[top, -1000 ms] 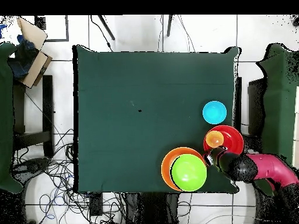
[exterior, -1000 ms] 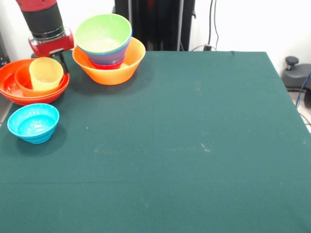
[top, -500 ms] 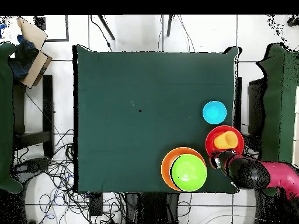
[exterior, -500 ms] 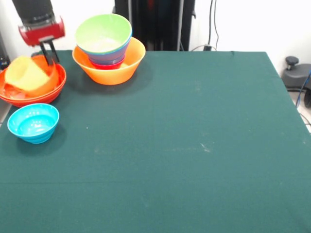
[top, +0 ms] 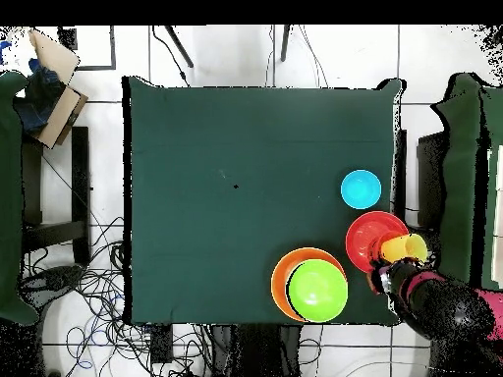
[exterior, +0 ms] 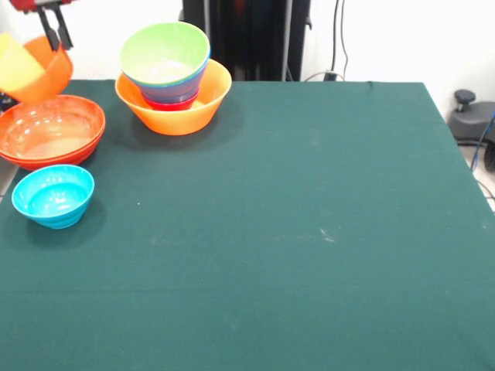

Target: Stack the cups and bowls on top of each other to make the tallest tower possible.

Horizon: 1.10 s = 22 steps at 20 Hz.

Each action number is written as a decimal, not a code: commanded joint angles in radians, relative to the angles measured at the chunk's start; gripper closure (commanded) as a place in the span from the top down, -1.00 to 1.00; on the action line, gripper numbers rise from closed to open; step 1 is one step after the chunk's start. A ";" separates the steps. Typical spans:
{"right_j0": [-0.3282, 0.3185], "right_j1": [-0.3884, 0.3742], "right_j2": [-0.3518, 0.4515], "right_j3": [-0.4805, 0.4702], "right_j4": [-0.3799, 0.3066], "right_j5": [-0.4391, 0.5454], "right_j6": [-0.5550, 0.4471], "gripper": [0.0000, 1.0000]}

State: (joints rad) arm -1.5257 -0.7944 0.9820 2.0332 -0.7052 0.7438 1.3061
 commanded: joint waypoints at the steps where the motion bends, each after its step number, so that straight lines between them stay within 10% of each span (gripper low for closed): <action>1: 0.049 -0.135 0.093 0.093 0.075 0.098 -0.145 -1.00; 22: 0.163 -0.453 0.125 0.387 0.278 -0.166 0.131 -1.00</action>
State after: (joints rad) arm -1.4381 -1.1864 1.0879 2.2855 -0.4539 0.6684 1.3065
